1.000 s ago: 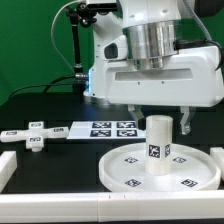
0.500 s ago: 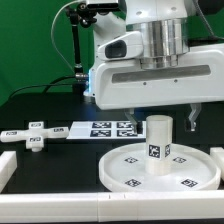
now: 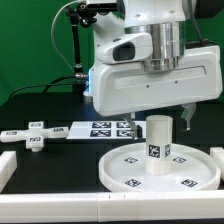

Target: Assemble round table

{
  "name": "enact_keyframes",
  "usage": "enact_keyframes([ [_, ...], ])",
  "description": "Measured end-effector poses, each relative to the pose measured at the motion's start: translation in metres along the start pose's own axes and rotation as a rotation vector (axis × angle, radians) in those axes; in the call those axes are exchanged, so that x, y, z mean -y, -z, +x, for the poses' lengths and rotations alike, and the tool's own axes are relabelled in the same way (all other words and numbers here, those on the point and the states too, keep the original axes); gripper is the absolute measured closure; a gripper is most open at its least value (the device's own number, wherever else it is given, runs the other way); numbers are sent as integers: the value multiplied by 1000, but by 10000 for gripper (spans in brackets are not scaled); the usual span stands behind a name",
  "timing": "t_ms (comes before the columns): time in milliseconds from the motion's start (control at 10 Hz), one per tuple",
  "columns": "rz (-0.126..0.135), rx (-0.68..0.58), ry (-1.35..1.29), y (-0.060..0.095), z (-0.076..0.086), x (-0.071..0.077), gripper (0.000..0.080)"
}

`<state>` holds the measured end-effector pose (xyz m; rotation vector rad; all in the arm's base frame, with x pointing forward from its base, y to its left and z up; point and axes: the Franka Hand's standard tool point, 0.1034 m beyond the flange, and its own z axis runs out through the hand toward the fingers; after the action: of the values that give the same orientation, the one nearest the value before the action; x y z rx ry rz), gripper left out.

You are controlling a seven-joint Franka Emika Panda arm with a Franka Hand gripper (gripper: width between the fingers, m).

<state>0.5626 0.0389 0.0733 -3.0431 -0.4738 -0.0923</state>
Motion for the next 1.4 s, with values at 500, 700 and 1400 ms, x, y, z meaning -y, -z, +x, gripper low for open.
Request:
enact_keyframes([
  [500, -15, 75, 507, -5, 0, 3, 151],
  [700, -16, 79, 628, -5, -1, 0, 151],
  [1400, -32, 163, 1181, -7, -1, 1, 151],
])
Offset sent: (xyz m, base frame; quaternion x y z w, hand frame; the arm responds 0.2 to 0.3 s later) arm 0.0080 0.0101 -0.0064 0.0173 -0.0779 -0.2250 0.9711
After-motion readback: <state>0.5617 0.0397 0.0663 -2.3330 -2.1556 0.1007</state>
